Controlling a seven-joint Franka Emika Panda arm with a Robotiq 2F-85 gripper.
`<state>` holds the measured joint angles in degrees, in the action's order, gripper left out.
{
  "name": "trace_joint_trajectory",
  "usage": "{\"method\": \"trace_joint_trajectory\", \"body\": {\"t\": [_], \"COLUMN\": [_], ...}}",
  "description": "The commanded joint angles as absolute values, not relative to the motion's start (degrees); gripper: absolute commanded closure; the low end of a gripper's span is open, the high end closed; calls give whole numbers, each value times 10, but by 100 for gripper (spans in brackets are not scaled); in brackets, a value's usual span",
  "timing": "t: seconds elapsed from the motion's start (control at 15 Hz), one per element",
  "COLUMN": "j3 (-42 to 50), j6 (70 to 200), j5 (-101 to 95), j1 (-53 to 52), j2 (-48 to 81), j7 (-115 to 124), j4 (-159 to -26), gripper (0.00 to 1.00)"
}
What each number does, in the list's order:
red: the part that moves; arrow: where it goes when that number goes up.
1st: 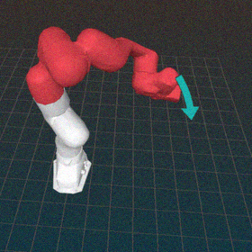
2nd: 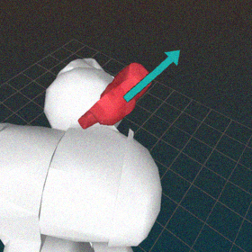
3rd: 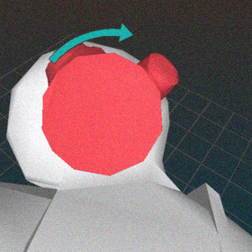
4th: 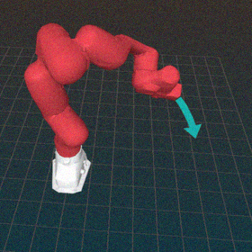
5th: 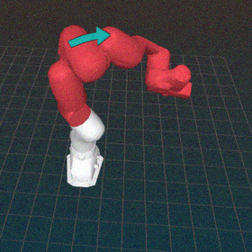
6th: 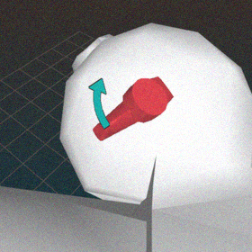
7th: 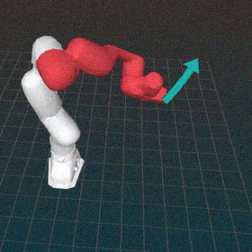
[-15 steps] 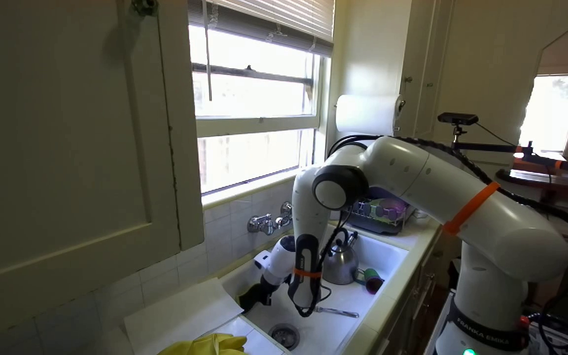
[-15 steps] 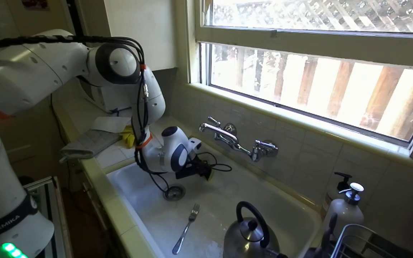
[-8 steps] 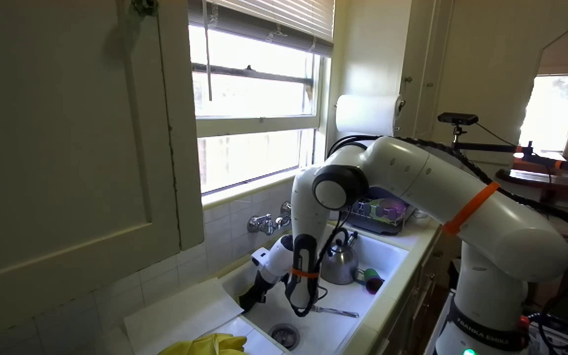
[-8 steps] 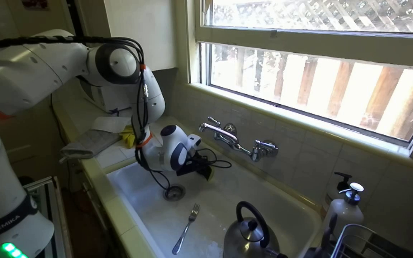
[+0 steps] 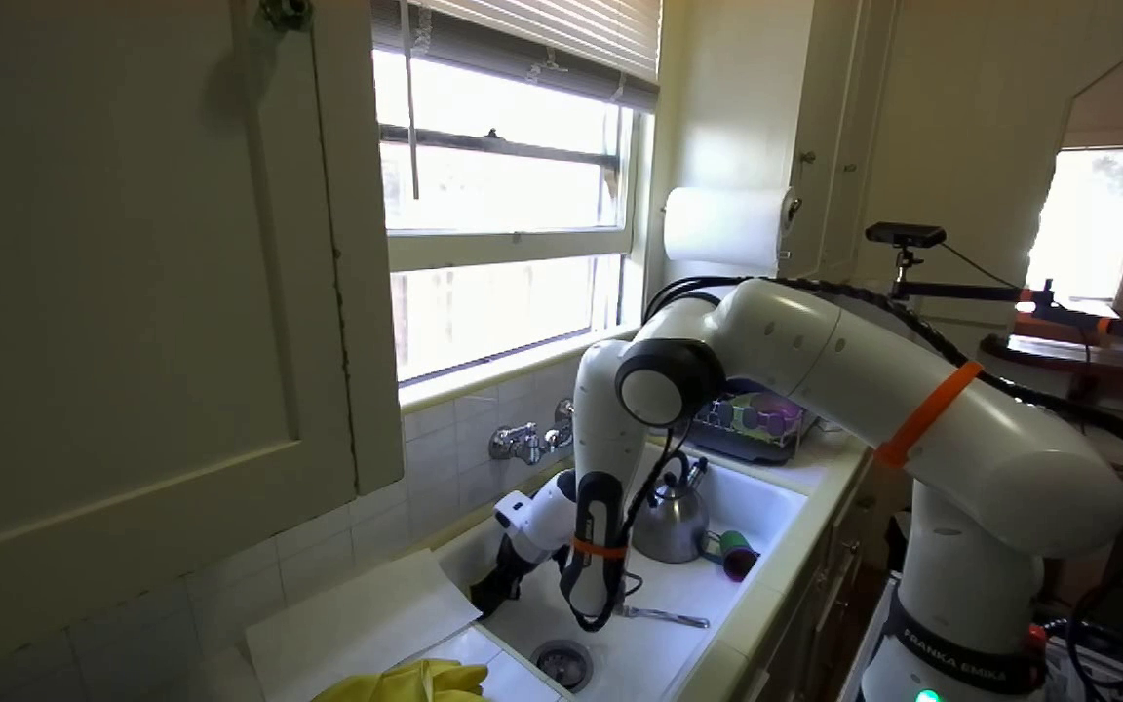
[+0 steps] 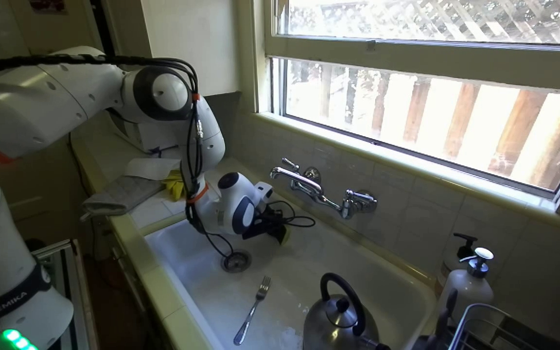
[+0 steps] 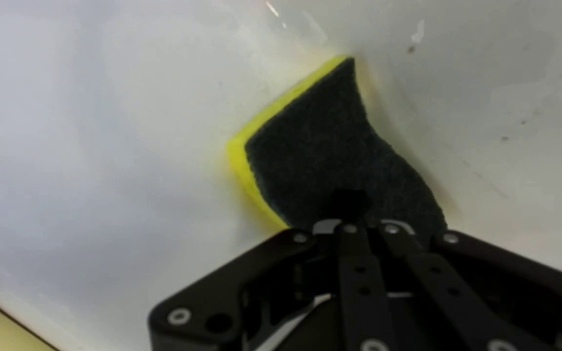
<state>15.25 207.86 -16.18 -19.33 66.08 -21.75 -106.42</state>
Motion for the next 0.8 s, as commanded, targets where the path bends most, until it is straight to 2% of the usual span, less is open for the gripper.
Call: {"method": "trace_joint_trajectory", "body": {"t": [0.0,0.73], "j3": [155,218], "j6": [2079,1993], "j5": [-141,-98], "j1": [-193,-230], "j2": [696,710], "j7": [-238,-245], "j4": [-1028,-1039], "gripper": [100,100]}}
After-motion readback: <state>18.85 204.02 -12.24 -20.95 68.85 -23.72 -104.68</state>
